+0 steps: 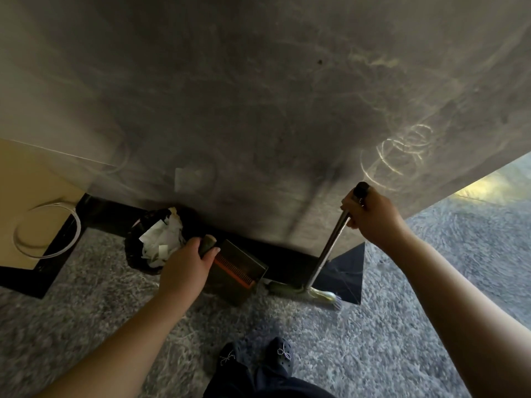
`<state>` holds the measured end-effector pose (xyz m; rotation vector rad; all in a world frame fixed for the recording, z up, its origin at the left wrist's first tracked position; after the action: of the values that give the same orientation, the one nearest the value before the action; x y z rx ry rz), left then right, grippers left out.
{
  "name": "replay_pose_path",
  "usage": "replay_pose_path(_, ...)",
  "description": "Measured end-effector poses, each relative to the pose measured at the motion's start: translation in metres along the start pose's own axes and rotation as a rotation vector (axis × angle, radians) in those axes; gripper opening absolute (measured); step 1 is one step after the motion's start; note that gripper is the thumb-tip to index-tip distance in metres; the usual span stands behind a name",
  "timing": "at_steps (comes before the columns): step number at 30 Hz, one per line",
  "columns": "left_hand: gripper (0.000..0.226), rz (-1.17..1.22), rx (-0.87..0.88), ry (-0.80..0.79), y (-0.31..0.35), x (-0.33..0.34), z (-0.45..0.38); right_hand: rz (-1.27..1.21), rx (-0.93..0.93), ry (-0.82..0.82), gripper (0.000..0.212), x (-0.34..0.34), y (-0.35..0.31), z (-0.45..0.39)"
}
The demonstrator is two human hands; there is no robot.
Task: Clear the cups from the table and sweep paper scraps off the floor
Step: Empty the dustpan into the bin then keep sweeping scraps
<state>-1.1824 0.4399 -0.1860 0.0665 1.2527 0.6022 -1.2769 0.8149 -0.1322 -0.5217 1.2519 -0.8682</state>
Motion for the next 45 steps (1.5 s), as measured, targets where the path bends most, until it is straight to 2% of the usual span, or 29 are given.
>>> replay_pose_path(3, 0.043, 0.033, -0.036, 0.024, 0.009, 0.000, -0.010, 0.011, 0.004, -0.028, 0.016, 0.011, 0.010, -0.006)
replay_pose_path(9, 0.051, 0.006, -0.013, -0.122, 0.033, 0.017, -0.022, 0.043, 0.007, -0.080, 0.014, 0.032, 0.026, -0.017)
replay_pose_path(19, 0.057, 0.066, 0.014, -0.115, 0.041, 0.018, -0.026, -0.001, 0.039, -0.091, 0.020, 0.044, 0.045, -0.034)
replay_pose_path(24, 0.058, 0.096, -0.008, -0.089, 0.037, 0.015, -0.027, -0.158, 0.104, -0.018, 0.024, 0.051, 0.070, -0.036)
replay_pose_path(31, 0.057, 0.093, -0.019, -0.083, 0.037, 0.015, -0.031, -0.182, 0.116, 0.095, 0.027, 0.052, 0.081, -0.050)
replay_pose_path(35, 0.058, 0.098, -0.028, -0.102, 0.037, 0.017, -0.033, -0.225, 0.146, 0.163, 0.020, 0.049, 0.080, -0.061)
replay_pose_path(41, 0.055, 0.112, -0.042, -0.103, 0.036, 0.012, -0.033, -0.274, 0.145, 0.175, 0.018, 0.053, 0.085, -0.061)
replay_pose_path(45, 0.052, 0.064, -0.013, -0.102, 0.035, 0.009, -0.036, -0.296, 0.162, 0.107, 0.021, 0.060, 0.089, -0.062)
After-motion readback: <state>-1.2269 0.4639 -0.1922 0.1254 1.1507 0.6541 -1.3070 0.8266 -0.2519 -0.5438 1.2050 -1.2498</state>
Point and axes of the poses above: each hand's wrist, its own z-axis away from the middle knuckle, its own x-axis out of the palm, y = z × x, the point moved 9 cm from there along -z, towards the middle knuckle, and after that the axes turned 4 degrees about -z, right-handed, at the moved point
